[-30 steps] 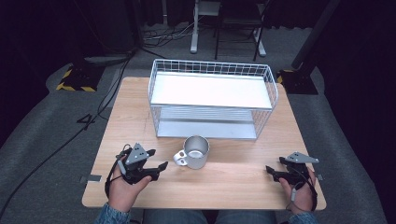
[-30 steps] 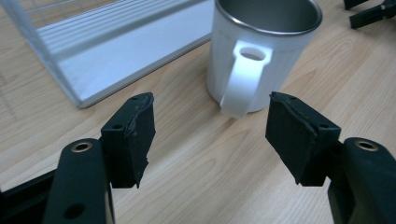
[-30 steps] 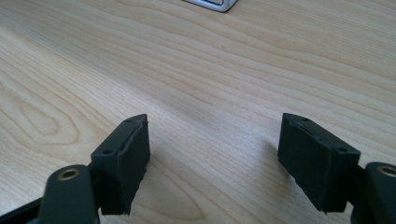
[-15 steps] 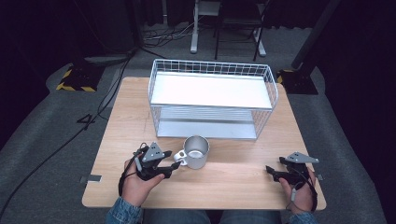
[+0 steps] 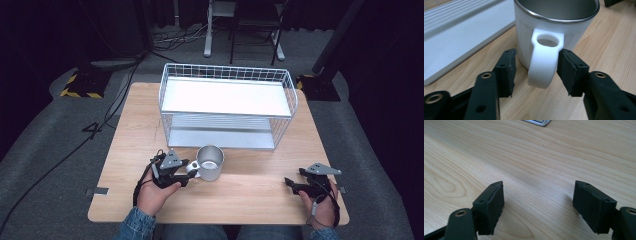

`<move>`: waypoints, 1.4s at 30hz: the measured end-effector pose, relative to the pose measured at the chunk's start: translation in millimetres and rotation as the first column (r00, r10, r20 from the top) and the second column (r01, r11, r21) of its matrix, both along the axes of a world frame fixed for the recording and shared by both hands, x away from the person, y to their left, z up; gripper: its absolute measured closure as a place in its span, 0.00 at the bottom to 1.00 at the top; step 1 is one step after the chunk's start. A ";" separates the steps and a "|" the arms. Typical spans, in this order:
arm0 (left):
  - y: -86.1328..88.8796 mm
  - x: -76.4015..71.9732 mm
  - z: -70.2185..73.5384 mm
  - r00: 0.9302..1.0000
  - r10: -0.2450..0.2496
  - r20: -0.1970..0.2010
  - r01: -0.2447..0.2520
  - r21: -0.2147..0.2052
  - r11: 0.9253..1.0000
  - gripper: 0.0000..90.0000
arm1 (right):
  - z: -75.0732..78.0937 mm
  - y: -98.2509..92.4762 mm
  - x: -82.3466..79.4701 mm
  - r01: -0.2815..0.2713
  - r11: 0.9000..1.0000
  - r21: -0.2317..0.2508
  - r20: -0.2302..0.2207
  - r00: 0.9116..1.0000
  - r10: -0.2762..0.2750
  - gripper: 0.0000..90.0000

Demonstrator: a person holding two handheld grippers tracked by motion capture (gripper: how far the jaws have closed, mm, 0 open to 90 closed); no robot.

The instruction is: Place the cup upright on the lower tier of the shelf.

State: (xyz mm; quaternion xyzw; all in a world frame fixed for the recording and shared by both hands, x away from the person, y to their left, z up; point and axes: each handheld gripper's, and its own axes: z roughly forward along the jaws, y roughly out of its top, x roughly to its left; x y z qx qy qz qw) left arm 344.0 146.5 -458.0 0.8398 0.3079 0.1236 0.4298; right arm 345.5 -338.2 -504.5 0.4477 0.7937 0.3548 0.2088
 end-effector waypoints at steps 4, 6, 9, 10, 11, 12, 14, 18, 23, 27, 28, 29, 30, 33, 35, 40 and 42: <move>-5.3 0.2 2.3 0.999 -0.027 -0.018 0.028 0.020 0.999 0.70 | 0.0 0.0 0.0 0.000 1.000 -0.001 0.000 1.000 0.000 0.28; -5.8 -0.1 3.0 0.999 -0.032 -0.017 0.032 0.030 0.999 0.74 | 0.0 0.0 0.0 0.000 1.000 0.000 0.000 1.000 0.000 0.28; -5.9 -0.7 3.6 0.999 -0.038 -0.027 0.039 0.027 0.999 0.76 | 0.0 0.0 0.0 0.000 1.000 0.000 0.000 1.000 0.000 0.28; -6.5 -1.4 3.6 0.999 -0.038 -0.027 0.039 0.028 0.999 0.77 | 0.0 0.0 0.0 0.000 1.000 0.000 0.000 1.000 0.000 0.28; -6.9 -1.7 3.9 0.999 -0.041 -0.026 0.042 0.032 0.999 0.77 | 0.0 0.0 0.0 0.000 1.000 -0.001 0.000 1.000 0.000 0.28; -7.6 -2.0 3.9 0.999 -0.044 -0.025 0.044 0.032 0.998 0.77 | 0.0 0.0 0.0 0.000 1.000 0.000 0.000 1.000 0.000 0.28; -9.0 -3.1 4.1 0.999 -0.046 -0.019 0.047 0.042 0.998 0.78 | 0.0 0.0 0.0 0.000 1.000 0.000 0.000 1.000 0.000 0.28; -10.7 -4.4 3.3 0.999 -0.054 0.008 0.053 0.051 0.997 0.79 | 0.0 0.0 0.0 0.000 1.000 -0.001 0.000 1.000 0.000 0.28; -10.8 -5.2 2.5 0.998 -0.049 0.037 0.048 0.034 0.998 0.79 | 0.0 0.0 0.0 0.000 1.000 0.000 0.000 1.000 0.000 0.28; -12.0 -6.8 3.8 0.997 -0.045 0.056 0.044 0.025 0.999 0.79 | 0.0 0.0 0.0 0.000 1.000 0.001 0.000 1.000 0.000 0.28; -12.0 -7.2 4.2 0.997 -0.042 0.060 0.041 0.023 0.999 0.79 | 0.0 0.0 0.0 0.000 1.000 0.001 0.000 1.000 0.000 0.28; -12.0 -7.6 4.6 0.997 -0.039 0.065 0.038 0.018 0.999 0.79 | 0.0 0.0 0.0 0.000 1.000 0.000 0.000 1.000 0.000 0.28; -12.0 -7.6 4.6 0.997 -0.039 0.065 0.038 0.018 0.999 0.79 | 0.0 0.0 0.0 0.000 1.000 0.000 0.000 1.000 0.000 0.28; -11.3 -8.6 6.9 0.997 -0.026 0.075 0.025 0.003 1.000 0.79 | 0.0 0.0 0.0 0.000 1.000 0.000 0.000 1.000 0.000 0.28; -11.0 -8.7 7.5 0.997 -0.021 0.076 0.021 -0.002 1.000 0.79 | 0.0 0.0 0.1 0.000 1.000 -0.001 0.000 1.000 0.000 0.28; -9.4 -8.2 11.5 0.996 -0.005 0.091 0.007 -0.023 1.000 0.79 | 0.0 0.0 0.0 0.000 1.000 0.000 0.000 1.000 0.000 0.28; -8.4 -6.2 14.6 0.996 -0.002 0.094 0.006 -0.034 0.999 0.79 | 0.0 0.0 0.0 0.000 1.000 0.000 0.000 1.000 0.000 0.28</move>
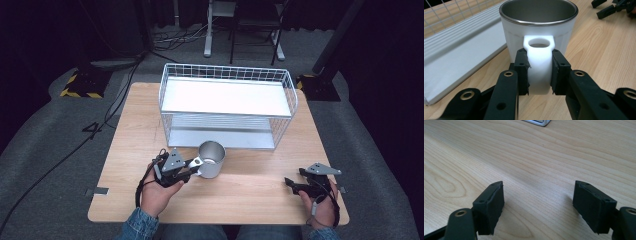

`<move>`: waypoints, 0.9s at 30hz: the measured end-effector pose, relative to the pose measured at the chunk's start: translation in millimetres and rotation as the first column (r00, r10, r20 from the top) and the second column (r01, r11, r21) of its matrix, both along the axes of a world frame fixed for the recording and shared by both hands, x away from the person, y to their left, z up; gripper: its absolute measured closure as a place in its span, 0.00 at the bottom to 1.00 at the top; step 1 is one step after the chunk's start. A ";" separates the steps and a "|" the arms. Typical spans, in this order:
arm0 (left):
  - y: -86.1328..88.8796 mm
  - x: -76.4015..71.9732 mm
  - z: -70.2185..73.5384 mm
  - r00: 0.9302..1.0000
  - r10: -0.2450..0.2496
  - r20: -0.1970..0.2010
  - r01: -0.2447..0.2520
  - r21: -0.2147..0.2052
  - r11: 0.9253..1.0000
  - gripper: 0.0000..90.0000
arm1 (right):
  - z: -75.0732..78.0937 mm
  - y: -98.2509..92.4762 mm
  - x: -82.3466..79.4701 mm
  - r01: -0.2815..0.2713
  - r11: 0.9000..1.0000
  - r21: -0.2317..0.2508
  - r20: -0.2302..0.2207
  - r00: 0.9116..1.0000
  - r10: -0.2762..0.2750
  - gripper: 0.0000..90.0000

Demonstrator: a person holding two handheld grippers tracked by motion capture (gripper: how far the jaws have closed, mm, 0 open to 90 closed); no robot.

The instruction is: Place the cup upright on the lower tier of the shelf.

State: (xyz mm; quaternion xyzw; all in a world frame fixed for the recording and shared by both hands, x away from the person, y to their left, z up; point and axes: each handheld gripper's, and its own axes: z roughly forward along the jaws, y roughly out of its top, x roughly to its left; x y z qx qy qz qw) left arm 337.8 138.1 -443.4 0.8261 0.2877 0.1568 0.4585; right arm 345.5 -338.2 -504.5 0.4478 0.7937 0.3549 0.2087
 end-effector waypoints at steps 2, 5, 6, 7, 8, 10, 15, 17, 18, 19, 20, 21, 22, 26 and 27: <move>0.1 0.6 1.0 1.000 0.003 -0.001 -0.003 -0.002 1.000 0.79 | 0.0 0.0 0.0 0.000 1.000 0.000 0.000 1.000 0.000 0.28; 0.7 3.9 4.3 1.000 0.012 0.006 -0.012 -0.005 1.000 0.79 | 0.0 0.0 0.0 0.000 1.000 -0.001 0.001 1.000 0.000 0.28; 1.0 5.4 5.7 1.000 0.014 0.009 -0.014 -0.006 1.000 0.79 | 0.0 0.0 0.0 0.000 1.000 -0.001 0.001 1.000 0.000 0.28; 0.9 8.3 8.3 1.000 0.021 0.011 -0.021 -0.022 1.000 0.79 | 0.0 0.0 0.0 0.000 1.000 0.000 0.000 1.000 0.000 0.28; 0.9 8.3 8.3 1.000 0.021 0.011 -0.021 -0.022 1.000 0.79 | 0.0 0.0 0.0 0.000 1.000 0.000 0.000 1.000 0.000 0.28; 1.0 11.7 11.4 0.999 0.030 0.018 -0.029 -0.032 0.999 0.79 | 0.0 0.0 0.0 0.000 1.000 -0.001 0.001 1.000 0.000 0.28; 2.3 22.7 19.4 0.998 0.044 0.038 -0.042 -0.055 0.998 0.79 | 0.0 0.0 0.0 0.000 1.000 0.000 0.000 1.000 0.000 0.28; 2.8 29.3 23.9 0.997 0.055 0.053 -0.052 -0.057 0.997 0.79 | 0.0 0.0 0.0 0.000 1.000 0.000 0.000 1.000 0.000 0.28; 2.8 29.3 23.9 0.997 0.055 0.053 -0.052 -0.057 0.997 0.79 | 0.0 0.0 0.0 0.000 1.000 0.000 0.000 1.000 0.000 0.28; 2.7 32.2 25.3 0.996 0.062 0.059 -0.058 -0.063 0.996 0.79 | 0.0 -0.1 0.1 0.000 1.000 0.000 0.000 1.000 0.000 0.28; 2.9 37.0 26.8 0.995 0.070 0.065 -0.066 -0.066 0.996 0.79 | 0.0 -0.1 0.1 0.000 1.000 0.000 0.000 1.000 0.000 0.28; 2.7 39.7 27.4 0.995 0.076 0.069 -0.071 -0.066 0.995 0.79 | 0.0 -0.1 0.1 0.000 1.000 0.000 0.000 1.000 0.000 0.28; 2.7 42.4 27.9 0.994 0.082 0.074 -0.077 -0.064 0.995 0.79 | 0.0 -0.1 0.1 0.000 1.000 0.001 -0.001 1.000 0.000 0.28; 1.9 49.6 28.5 0.991 0.102 0.082 -0.097 -0.064 0.993 0.79 | -0.1 -0.2 0.3 0.001 1.000 0.002 -0.001 1.000 -0.001 0.28; 1.7 52.1 27.9 0.991 0.110 0.082 -0.104 -0.074 0.992 0.79 | -0.1 -0.2 0.3 0.002 1.000 0.002 -0.001 1.000 -0.002 0.28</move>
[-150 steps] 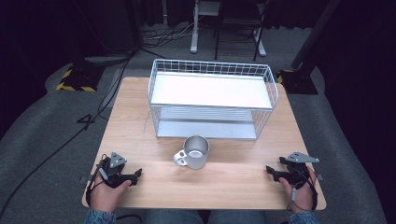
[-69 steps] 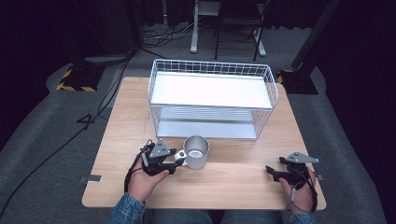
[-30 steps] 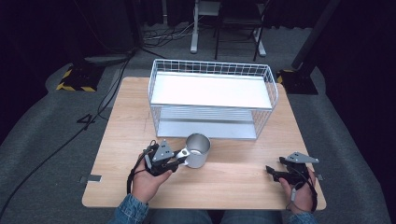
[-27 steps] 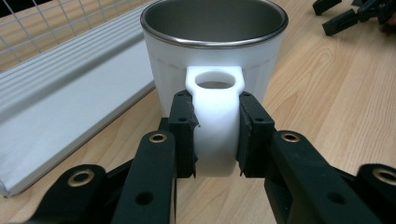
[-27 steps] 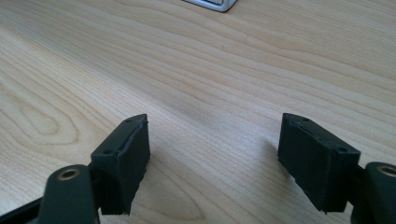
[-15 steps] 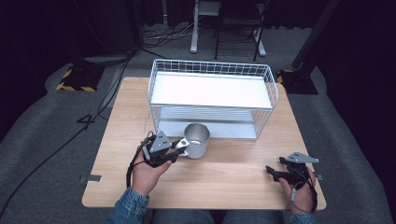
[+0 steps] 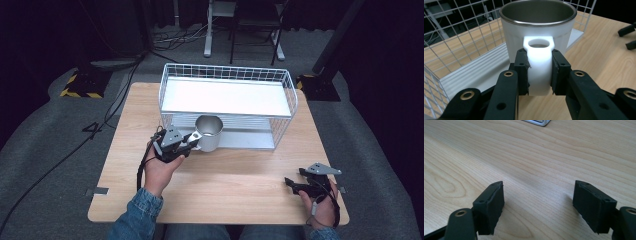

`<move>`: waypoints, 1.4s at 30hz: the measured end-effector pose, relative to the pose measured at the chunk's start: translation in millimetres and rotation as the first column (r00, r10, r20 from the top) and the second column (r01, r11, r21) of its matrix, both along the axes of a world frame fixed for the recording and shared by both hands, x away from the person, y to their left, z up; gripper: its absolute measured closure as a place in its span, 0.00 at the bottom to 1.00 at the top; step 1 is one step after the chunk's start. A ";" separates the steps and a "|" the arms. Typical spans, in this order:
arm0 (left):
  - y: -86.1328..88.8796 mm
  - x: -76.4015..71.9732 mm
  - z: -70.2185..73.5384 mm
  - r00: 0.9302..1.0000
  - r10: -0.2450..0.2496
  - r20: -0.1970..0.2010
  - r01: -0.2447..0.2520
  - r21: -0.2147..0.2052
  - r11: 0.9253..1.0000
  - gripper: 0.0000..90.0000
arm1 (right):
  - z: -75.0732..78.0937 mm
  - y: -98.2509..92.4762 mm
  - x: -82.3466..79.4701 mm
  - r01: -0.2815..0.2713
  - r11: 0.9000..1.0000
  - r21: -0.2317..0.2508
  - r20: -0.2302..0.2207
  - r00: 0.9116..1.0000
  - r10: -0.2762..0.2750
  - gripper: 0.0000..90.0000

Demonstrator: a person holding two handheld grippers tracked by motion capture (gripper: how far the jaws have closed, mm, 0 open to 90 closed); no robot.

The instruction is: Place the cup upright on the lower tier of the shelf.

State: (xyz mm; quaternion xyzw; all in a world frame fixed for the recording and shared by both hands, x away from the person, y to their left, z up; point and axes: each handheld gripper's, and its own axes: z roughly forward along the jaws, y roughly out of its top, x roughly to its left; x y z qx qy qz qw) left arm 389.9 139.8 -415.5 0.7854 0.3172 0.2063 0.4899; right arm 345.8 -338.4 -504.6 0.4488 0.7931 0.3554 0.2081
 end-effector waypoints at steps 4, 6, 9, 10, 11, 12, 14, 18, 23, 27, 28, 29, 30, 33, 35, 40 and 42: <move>0.2 7.4 -3.0 1.000 0.020 0.002 -0.020 -0.014 1.000 0.79 | 0.0 0.5 0.4 0.003 1.000 0.001 -0.001 1.000 -0.003 0.28; -0.2 12.0 -5.6 0.999 0.038 0.013 -0.037 -0.010 0.999 0.79 | 0.0 0.5 0.4 0.003 1.000 0.000 -0.001 1.000 -0.003 0.28; -0.1 17.5 -9.9 0.998 0.062 0.017 -0.062 -0.022 0.998 0.79 | 0.0 0.5 0.6 0.003 1.000 0.000 0.000 1.000 -0.003 0.28; -0.7 20.5 -13.5 0.997 0.079 0.015 -0.079 -0.035 0.996 0.79 | 0.0 0.6 0.7 0.004 1.000 0.000 0.000 1.000 -0.004 0.28; -1.1 22.0 -15.0 0.996 0.089 0.017 -0.088 -0.037 0.995 0.79 | 0.0 0.6 0.6 0.004 1.000 0.000 0.000 1.000 -0.004 0.28; -1.6 23.3 -16.6 0.995 0.097 0.017 -0.097 -0.039 0.995 0.79 | 0.0 0.6 0.6 0.004 1.000 0.000 -0.001 1.000 -0.004 0.28; -2.1 24.7 -18.2 0.994 0.105 0.020 -0.104 -0.043 0.994 0.79 | 0.0 0.6 0.6 0.004 1.000 0.000 -0.001 1.000 -0.004 0.28; -4.4 32.8 -25.6 0.989 0.148 0.020 -0.147 -0.063 0.987 0.79 | 0.0 0.6 0.6 0.004 1.000 0.000 0.000 1.000 -0.004 0.28; -7.3 40.5 -31.5 0.985 0.172 0.016 -0.171 -0.055 0.984 0.79 | 0.0 0.6 0.6 0.004 1.000 0.000 0.000 1.000 -0.004 0.28; -9.6 44.7 -36.2 0.984 0.180 0.012 -0.180 -0.042 0.983 0.79 | 0.0 0.6 0.6 0.004 1.000 0.000 0.000 1.000 -0.004 0.28; -9.6 46.0 -37.1 0.984 0.180 0.016 -0.179 -0.038 0.983 0.79 | 0.0 0.6 0.6 0.004 1.000 0.000 0.000 1.000 -0.004 0.28; -9.7 46.7 -38.1 0.983 0.181 0.011 -0.180 -0.039 0.983 0.79 | 0.0 0.6 0.6 0.004 1.000 0.000 0.000 1.000 -0.004 0.28; -9.2 48.0 -38.8 0.984 0.179 0.015 -0.179 -0.035 0.983 0.79 | 0.0 0.6 0.6 0.004 1.000 0.000 0.000 1.000 -0.004 0.28; -9.0 50.1 -41.0 0.984 0.179 0.007 -0.179 -0.041 0.983 0.79 | 0.0 0.6 0.6 0.004 1.000 0.000 0.000 1.000 -0.004 0.28; -8.5 51.7 -43.0 0.983 0.182 0.000 -0.181 -0.040 0.983 0.79 | 0.0 0.5 0.6 0.003 1.000 -0.001 0.000 1.000 -0.003 0.28; -9.6 53.0 -47.1 0.983 0.183 0.007 -0.182 -0.040 0.982 0.79 | 0.0 0.6 0.6 0.004 1.000 0.000 -0.001 1.000 -0.004 0.28; -9.7 53.0 -47.5 0.983 0.185 0.004 -0.185 -0.044 0.982 0.79 | 0.0 0.6 0.6 0.004 1.000 0.000 0.000 1.000 -0.004 0.28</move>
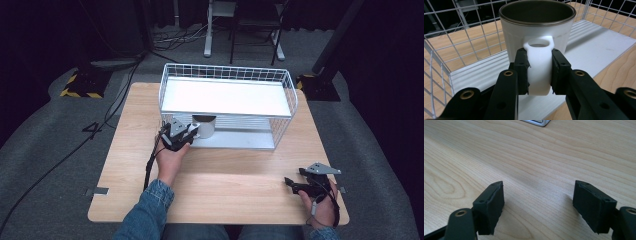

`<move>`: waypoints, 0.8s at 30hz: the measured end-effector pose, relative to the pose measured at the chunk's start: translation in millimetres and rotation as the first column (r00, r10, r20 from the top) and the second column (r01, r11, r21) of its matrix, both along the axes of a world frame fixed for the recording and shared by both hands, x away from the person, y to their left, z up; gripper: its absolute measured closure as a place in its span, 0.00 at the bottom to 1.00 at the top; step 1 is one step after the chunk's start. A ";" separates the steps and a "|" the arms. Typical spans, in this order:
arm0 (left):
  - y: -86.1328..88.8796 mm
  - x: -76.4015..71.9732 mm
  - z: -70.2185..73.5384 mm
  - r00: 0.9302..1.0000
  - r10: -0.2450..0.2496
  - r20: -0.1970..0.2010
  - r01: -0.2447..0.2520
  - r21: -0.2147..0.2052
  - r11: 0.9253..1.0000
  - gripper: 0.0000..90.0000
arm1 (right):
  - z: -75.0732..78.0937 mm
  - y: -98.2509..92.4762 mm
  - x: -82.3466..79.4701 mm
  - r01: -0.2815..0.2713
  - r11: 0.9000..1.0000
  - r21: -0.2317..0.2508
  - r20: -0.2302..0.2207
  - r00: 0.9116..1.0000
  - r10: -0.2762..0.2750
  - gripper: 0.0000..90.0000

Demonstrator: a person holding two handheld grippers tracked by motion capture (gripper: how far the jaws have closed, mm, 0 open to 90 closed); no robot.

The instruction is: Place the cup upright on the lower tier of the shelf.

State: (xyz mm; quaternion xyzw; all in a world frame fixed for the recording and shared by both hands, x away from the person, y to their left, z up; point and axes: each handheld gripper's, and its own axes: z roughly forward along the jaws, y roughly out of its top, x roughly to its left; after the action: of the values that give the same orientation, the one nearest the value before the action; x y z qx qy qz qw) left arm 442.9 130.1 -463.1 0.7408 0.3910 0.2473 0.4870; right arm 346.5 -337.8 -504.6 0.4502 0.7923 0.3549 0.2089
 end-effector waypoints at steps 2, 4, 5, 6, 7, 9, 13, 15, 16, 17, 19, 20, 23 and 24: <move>0.0 0.0 -0.5 1.000 0.002 -0.007 -0.002 -0.007 1.000 0.79 | 0.0 0.0 0.0 0.000 1.000 0.000 -0.001 1.000 0.000 0.28; 0.2 0.1 -0.9 1.000 -0.001 -0.014 0.001 -0.005 1.000 0.79 | 0.0 0.0 0.0 0.000 1.000 0.000 -0.001 1.000 0.000 0.28; 0.1 -0.1 -1.0 1.000 -0.001 -0.012 0.001 -0.003 1.000 0.79 | 0.0 0.0 0.0 0.000 1.000 0.000 -0.001 1.000 0.000 0.28; -0.2 -0.4 -0.8 1.000 0.003 -0.015 -0.003 -0.003 1.000 0.79 | 0.0 0.0 0.0 0.000 1.000 -0.001 0.000 1.000 0.000 0.28; -0.2 -0.4 -0.8 1.000 0.003 -0.015 -0.003 -0.003 1.000 0.78 | 0.0 0.0 0.0 0.000 1.000 -0.001 0.000 1.000 0.000 0.28; 0.0 -0.3 -0.6 1.000 0.002 -0.025 -0.002 -0.013 1.000 0.78 | 0.0 0.0 -0.1 0.000 1.000 0.000 0.000 1.000 0.000 0.28; 0.0 0.4 -0.3 0.999 0.008 -0.050 -0.009 -0.028 1.000 0.68 | 0.0 0.0 -0.1 0.000 1.000 0.000 0.000 1.000 0.000 0.28; -0.4 0.9 -0.1 0.999 0.011 -0.048 -0.012 -0.018 1.000 0.62 | 0.0 0.1 -0.1 0.001 1.000 0.000 0.000 1.000 -0.001 0.28; -0.9 0.9 0.3 0.999 0.006 -0.046 -0.007 -0.013 1.000 0.61 | 0.0 0.1 -0.1 0.001 1.000 -0.001 -0.001 1.000 -0.001 0.28; -0.9 0.9 0.3 0.999 0.006 -0.046 -0.007 -0.013 1.000 0.59 | 0.0 0.1 -0.1 0.001 1.000 -0.001 -0.001 1.000 -0.001 0.28; -1.8 -0.1 1.4 0.999 0.007 -0.040 -0.008 -0.009 1.000 0.58 | 0.0 0.1 -0.1 0.001 1.000 0.000 0.000 1.000 -0.001 0.28; -2.1 -0.8 2.4 0.999 0.004 -0.036 -0.004 -0.007 1.000 0.58 | 0.1 0.1 -0.2 0.001 1.000 -0.001 0.000 1.000 -0.001 0.28; -2.0 -3.6 6.4 1.000 0.008 -0.019 -0.008 0.011 1.000 0.55 | 0.1 0.1 -0.2 0.001 1.000 -0.001 0.000 1.000 -0.001 0.28; -2.0 -3.6 6.4 1.000 0.008 -0.019 -0.008 0.011 1.000 0.55 | 0.1 0.1 -0.2 0.001 1.000 -0.001 0.000 1.000 -0.001 0.28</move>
State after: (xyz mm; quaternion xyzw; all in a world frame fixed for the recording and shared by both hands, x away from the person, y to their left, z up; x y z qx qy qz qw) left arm 439.3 128.0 -456.7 0.7441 0.3971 0.2444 0.4783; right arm 346.3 -337.8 -504.6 0.4503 0.7923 0.3544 0.2092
